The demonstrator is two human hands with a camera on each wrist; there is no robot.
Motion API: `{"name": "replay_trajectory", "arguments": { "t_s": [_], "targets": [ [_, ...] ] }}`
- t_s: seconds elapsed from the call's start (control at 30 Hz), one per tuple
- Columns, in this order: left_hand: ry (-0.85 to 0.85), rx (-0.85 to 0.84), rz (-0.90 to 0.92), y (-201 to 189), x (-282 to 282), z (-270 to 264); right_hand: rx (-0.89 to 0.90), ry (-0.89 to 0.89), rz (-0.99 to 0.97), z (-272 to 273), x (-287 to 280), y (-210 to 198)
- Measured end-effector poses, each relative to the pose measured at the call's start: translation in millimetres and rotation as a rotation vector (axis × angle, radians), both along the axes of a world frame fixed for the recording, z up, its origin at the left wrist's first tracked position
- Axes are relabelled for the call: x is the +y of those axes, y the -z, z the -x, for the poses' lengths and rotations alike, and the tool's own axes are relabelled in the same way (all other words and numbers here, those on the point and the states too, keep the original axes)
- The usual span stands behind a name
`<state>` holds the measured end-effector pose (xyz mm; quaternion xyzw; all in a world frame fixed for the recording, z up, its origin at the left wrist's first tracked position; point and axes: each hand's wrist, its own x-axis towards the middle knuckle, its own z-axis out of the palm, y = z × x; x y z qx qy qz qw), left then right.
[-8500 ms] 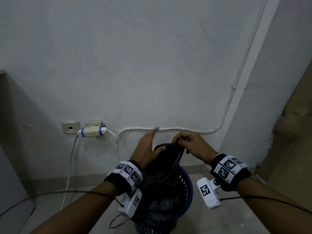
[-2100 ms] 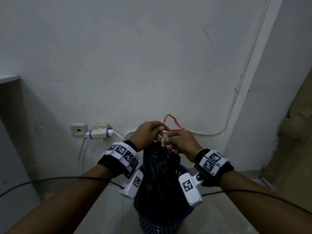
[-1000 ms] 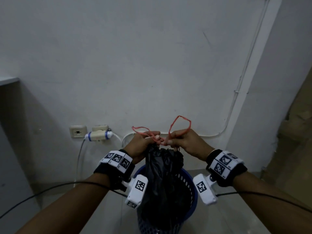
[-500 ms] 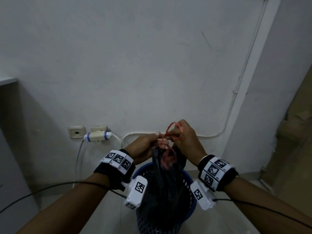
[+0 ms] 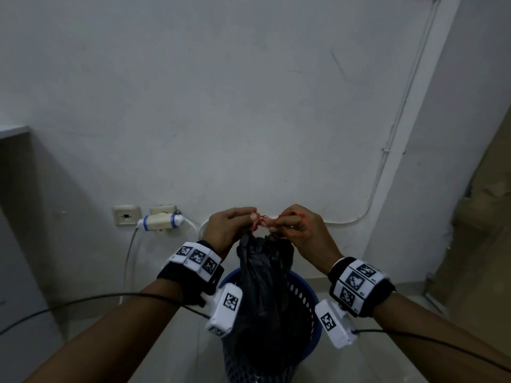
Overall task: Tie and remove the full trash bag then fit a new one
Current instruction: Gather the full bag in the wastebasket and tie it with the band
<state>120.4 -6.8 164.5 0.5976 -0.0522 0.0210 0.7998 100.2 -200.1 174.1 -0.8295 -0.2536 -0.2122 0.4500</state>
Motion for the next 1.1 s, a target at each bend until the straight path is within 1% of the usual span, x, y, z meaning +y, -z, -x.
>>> {"name": "replay_trajectory", "arguments": {
  "t_s": [0.07,0.13,0.17,0.23,0.27,0.33,0.37,0.43,0.5,0.6,0.63,0.67,0.7,0.77,0.83,0.87,0.9,0.97,1.0,1.03,1.1],
  "targets": [
    [-0.068,0.076,0.104,4.6,11.3,-9.9,-0.042,0.019,0.053,-1.4,-1.8,5.6],
    [-0.064,0.152,0.141,7.9,23.8,-17.5,-0.050,0.033,0.063,0.4,-6.8,7.0],
    [-0.076,0.184,0.176,8.8,28.8,-19.5,-0.036,0.025,0.043,0.9,-10.0,8.0],
    [-0.161,0.218,0.280,10.6,37.5,-23.7,0.044,-0.030,-0.014,8.3,-14.9,6.6],
    [-0.212,0.232,0.363,10.9,40.6,-24.0,0.083,-0.060,-0.027,11.5,-17.3,6.9],
    [-0.266,0.260,0.450,9.6,43.7,-20.9,0.119,-0.095,-0.033,16.6,-22.4,7.3],
    [-0.278,0.272,0.447,9.7,44.0,-18.9,0.138,-0.098,-0.036,18.2,-25.8,8.6],
    [-0.266,0.256,0.376,12.2,46.6,-19.2,0.182,-0.104,-0.051,19.8,-32.8,11.8],
    [-0.175,0.210,0.335,7.1,44.7,-17.2,0.224,-0.105,-0.058,20.6,-38.2,13.3],
    [-0.100,0.143,0.361,-5.3,43.1,-15.9,0.232,-0.143,-0.090,23.4,-42.2,12.6],
    [-0.118,0.101,0.326,-10.2,42.4,-18.0,0.227,-0.150,-0.089,24.7,-41.6,12.0],
    [-0.152,0.034,0.232,-15.4,40.8,-18.8,0.226,-0.154,-0.087,25.3,-40.9,12.0],
    [-0.211,-0.046,0.122,-20.2,38.4,-17.2,0.230,-0.155,-0.088,25.8,-39.9,12.3],
    [-0.324,-0.239,0.015,-30.5,33.1,-12.6,0.239,-0.151,-0.102,26.4,-36.6,11.3],
    [-0.320,-0.410,-0.069,-34.0,29.3,-8.5,0.231,-0.149,-0.120,26.0,-34.5,9.8],
    [-0.320,-0.451,-0.133,-32.0,29.7,-9.6,0.222,-0.146,-0.128,26.0,-34.3,8.4],
    [-0.355,-0.468,-0.232,-27.7,32.8,-13.8,0.216,-0.142,-0.140,26.0,-34.6,6.4],
    [-0.475,-0.406,-0.431,-19.8,42.8,-24.4,0.224,-0.129,-0.212,26.2,-36.2,0.9],
    [-0.502,-0.354,-0.464,-16.9,49.7,-30.3,0.229,-0.120,-0.268,25.9,-37.7,-2.3],
    [-0.501,-0.309,-0.456,-16.2,55.3,-34.3,0.232,-0.109,-0.321,25.1,-39.5,-5.6],
    [-0.444,-0.217,-0.427,-15.3,61.9,-37.2,0.239,-0.090,-0.388,23.9,-42.7,-11.5]
  ]
}}
